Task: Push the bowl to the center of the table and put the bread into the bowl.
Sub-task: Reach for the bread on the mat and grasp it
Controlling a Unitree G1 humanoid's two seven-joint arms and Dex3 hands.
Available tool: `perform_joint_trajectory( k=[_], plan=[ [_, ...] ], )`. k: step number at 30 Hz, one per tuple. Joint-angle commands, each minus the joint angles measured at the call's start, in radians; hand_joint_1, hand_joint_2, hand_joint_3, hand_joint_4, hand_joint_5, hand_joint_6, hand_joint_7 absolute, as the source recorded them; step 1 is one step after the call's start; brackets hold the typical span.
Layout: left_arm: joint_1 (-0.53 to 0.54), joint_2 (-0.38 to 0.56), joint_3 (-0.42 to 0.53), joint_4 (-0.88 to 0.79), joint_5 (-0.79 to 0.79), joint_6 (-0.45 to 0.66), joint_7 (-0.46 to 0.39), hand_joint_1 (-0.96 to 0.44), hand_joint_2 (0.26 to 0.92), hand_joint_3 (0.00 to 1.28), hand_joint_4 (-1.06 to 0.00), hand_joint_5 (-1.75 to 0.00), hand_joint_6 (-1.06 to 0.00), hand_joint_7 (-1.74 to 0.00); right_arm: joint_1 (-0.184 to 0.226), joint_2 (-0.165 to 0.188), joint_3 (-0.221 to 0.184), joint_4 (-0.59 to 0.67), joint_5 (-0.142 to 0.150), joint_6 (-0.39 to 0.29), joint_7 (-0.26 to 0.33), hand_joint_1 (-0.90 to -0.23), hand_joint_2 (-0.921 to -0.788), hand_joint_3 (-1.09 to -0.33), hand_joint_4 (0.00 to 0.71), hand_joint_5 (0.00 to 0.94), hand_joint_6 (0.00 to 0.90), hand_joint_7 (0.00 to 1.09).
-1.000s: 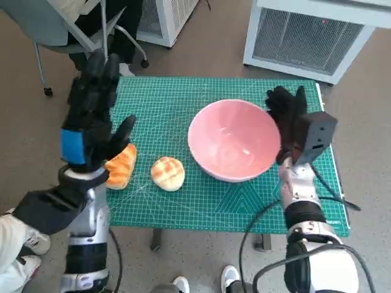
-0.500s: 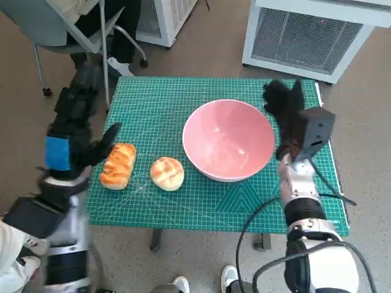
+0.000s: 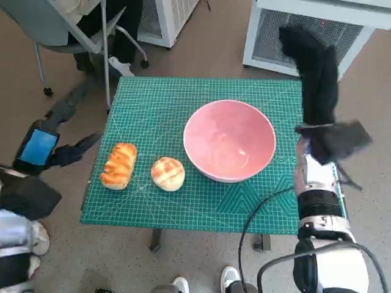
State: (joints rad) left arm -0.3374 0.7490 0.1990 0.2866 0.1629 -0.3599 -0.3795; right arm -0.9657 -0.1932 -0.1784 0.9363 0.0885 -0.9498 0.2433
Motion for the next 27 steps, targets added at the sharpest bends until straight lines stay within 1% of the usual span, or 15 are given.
perform_joint_trajectory(
  k=[1, 3, 4, 6, 7, 8, 9, 10, 11, 14, 17, 19, 21, 27],
  plan=[
    [-0.057, 0.089, -0.052, 0.061, 0.037, 0.004, -0.077, -0.47, 0.921, 0.22, -0.28, -0.01, -0.32, -0.09, 0.067, -0.020, 0.024, -0.093, 0.025, -0.048, 0.061, -0.544, -0.921, -0.822, 0.280, 0.010, 0.061, 0.55],
    [-0.087, 0.125, -0.084, 0.103, 0.058, -0.022, -0.116, -0.45, 0.921, 0.17, -0.28, 0.00, -0.32, -0.08, 0.081, -0.030, 0.029, -0.130, 0.024, -0.059, 0.068, -0.550, -0.921, -0.817, 0.286, 0.011, 0.056, 0.56],
    [-0.097, 0.135, -0.094, 0.117, 0.062, -0.031, -0.126, -0.43, 0.921, 0.13, -0.28, 0.00, -0.32, -0.07, 0.086, -0.033, 0.031, -0.140, 0.024, -0.060, 0.070, -0.557, -0.921, -0.814, 0.289, 0.011, 0.055, 0.57],
    [-0.116, 0.153, -0.114, 0.147, 0.072, -0.058, -0.142, -0.40, 0.917, 0.10, -0.28, 0.00, -0.33, -0.06, 0.095, -0.035, 0.035, -0.162, 0.031, -0.056, 0.076, -0.562, -0.921, -0.811, 0.292, 0.012, 0.054, 0.58],
    [-0.131, 0.167, -0.130, 0.174, 0.085, -0.097, -0.149, -0.37, 0.916, 0.07, -0.27, 0.00, -0.33, -0.05, 0.101, -0.034, 0.037, -0.175, 0.037, -0.053, 0.080, -0.565, -0.921, -0.810, 0.293, 0.012, 0.053, 0.58],
    [-0.155, 0.192, -0.158, 0.216, 0.119, -0.172, -0.148, -0.35, 0.909, 0.06, -0.27, 0.00, -0.33, -0.05, 0.108, -0.035, 0.039, -0.189, 0.043, -0.049, 0.084, -0.566, -0.921, -0.809, 0.294, 0.012, 0.054, 0.58],
    [-0.173, 0.208, -0.177, 0.249, 0.142, -0.228, -0.145, -0.28, 0.883, 0.04, -0.27, 0.00, -0.34, -0.04, 0.113, -0.035, 0.040, -0.200, 0.046, -0.045, 0.087, -0.567, -0.921, -0.806, 0.295, 0.012, 0.055, 0.59],
    [-0.199, 0.228, -0.204, 0.289, 0.184, -0.300, -0.127, -0.24, 0.866, 0.03, -0.27, 0.00, -0.34, -0.04, 0.117, -0.034, 0.042, -0.209, 0.051, -0.040, 0.090, -0.567, -0.921, -0.804, 0.296, 0.012, 0.055, 0.59],
    [-0.219, 0.239, -0.223, 0.317, 0.211, -0.346, -0.113, -0.20, 0.847, 0.02, -0.27, 0.00, -0.34, -0.04, 0.119, -0.034, 0.043, -0.214, 0.054, -0.036, 0.092, -0.568, -0.921, -0.801, 0.296, 0.012, 0.055, 0.60],
    [-0.295, 0.287, -0.302, 0.390, 0.383, -0.500, 0.000, -0.16, 0.807, 0.01, -0.27, 0.00, -0.35, -0.03, 0.127, -0.034, 0.046, -0.229, 0.059, -0.025, 0.096, -0.570, -0.921, -0.796, 0.297, 0.012, 0.053, 0.60],
    [-0.355, 0.315, -0.369, 0.427, 0.539, -0.581, 0.118, -0.19, 0.772, 0.00, -0.28, 0.00, -0.38, -0.04, 0.130, -0.034, 0.047, -0.235, 0.054, -0.020, 0.094, -0.572, -0.921, -0.794, 0.297, 0.011, 0.052, 0.61],
    [-0.388, 0.324, -0.409, 0.449, 0.625, -0.611, 0.191, -0.21, 0.756, 0.00, -0.28, -0.01, -0.38, -0.03, 0.132, -0.034, 0.047, -0.237, 0.051, -0.018, 0.091, -0.573, -0.921, -0.794, 0.297, 0.011, 0.051, 0.61],
    [-0.421, 0.325, -0.448, 0.472, 0.696, -0.631, 0.250, -0.25, 0.746, 0.00, -0.29, -0.01, -0.38, -0.03, 0.134, -0.034, 0.047, -0.238, 0.040, -0.016, 0.084, -0.575, -0.921, -0.794, 0.298, 0.011, 0.050, 0.61],
    [-0.490, 0.291, -0.532, 0.577, 0.788, -0.677, 0.369, -0.30, 0.723, 0.00, -0.28, 0.00, -0.37, -0.01, 0.139, -0.036, 0.046, -0.239, 0.001, -0.018, 0.053, -0.577, -0.921, -0.793, 0.298, 0.009, 0.047, 0.62]
  ],
)
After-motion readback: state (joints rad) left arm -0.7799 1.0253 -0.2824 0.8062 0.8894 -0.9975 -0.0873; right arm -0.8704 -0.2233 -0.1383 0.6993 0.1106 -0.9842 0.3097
